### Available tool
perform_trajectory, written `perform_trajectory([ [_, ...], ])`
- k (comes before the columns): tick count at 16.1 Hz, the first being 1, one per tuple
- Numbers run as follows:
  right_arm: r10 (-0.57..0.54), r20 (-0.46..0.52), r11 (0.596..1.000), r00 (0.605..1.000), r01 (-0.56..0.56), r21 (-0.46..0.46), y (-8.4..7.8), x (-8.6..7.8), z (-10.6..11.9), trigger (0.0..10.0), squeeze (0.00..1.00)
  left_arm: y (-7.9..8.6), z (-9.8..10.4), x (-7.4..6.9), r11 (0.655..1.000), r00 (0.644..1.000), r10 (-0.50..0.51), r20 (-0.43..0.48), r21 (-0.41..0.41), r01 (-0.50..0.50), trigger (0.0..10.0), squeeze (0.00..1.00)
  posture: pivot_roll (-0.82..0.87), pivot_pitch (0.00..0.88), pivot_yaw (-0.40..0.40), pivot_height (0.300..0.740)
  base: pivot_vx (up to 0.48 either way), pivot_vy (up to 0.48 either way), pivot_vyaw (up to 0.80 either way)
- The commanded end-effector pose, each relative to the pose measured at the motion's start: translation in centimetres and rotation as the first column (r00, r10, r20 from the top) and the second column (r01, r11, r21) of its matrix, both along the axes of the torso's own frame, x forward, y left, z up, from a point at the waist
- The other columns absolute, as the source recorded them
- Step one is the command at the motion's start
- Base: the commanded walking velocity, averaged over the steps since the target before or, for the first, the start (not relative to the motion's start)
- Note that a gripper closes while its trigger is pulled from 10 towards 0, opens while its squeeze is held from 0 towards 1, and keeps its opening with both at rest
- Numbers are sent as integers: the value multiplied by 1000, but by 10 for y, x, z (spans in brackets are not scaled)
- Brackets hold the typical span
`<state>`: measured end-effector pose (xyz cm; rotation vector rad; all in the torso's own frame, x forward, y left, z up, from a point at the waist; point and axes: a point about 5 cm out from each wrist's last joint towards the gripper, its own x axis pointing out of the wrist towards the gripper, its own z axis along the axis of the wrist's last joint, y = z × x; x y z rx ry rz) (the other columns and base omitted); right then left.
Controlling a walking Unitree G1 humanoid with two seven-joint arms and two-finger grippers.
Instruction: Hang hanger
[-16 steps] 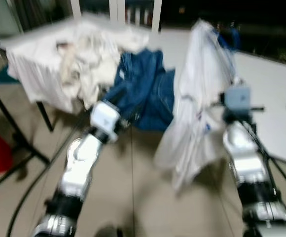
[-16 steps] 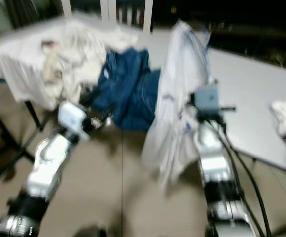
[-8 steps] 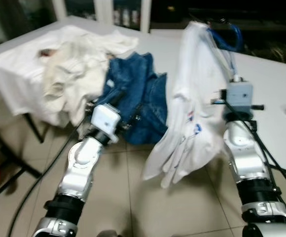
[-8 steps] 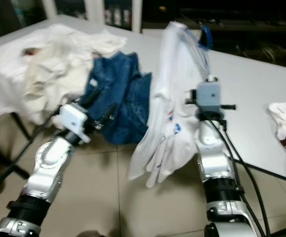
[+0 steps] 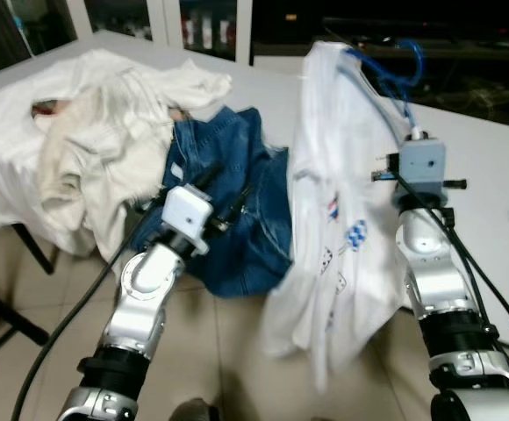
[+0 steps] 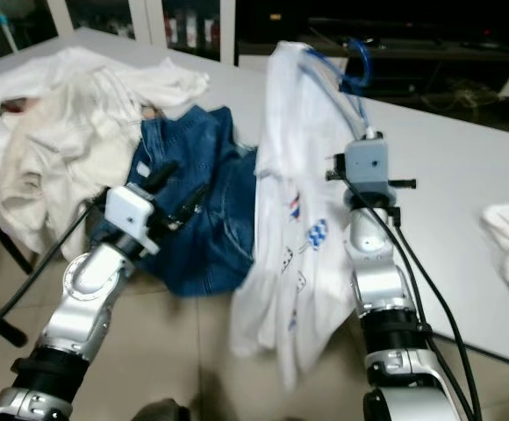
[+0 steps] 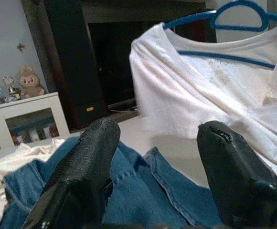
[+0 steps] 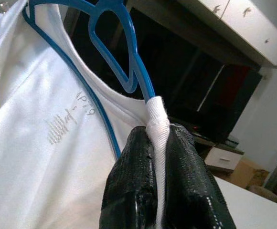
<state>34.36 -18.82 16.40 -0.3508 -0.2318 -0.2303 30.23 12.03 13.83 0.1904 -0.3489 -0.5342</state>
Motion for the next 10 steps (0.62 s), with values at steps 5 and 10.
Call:
perform_trajectory([
  [5, -2, 7, 1000, 1000, 2, -7, -8, 5, 8, 10000, 0, -12, 4, -1, 999, 999, -35, 18, 6, 35, 10000, 0, 71, 0, -42, 710, 462, 0, 0],
  [10, 5, -10, 1000, 1000, -5, -15, -9, 6, 6, 10000, 0, -13, 4, 0, 999, 999, -35, 19, 6, 35, 10000, 0, 69, 0, -41, 710, 461, 0, 0],
])
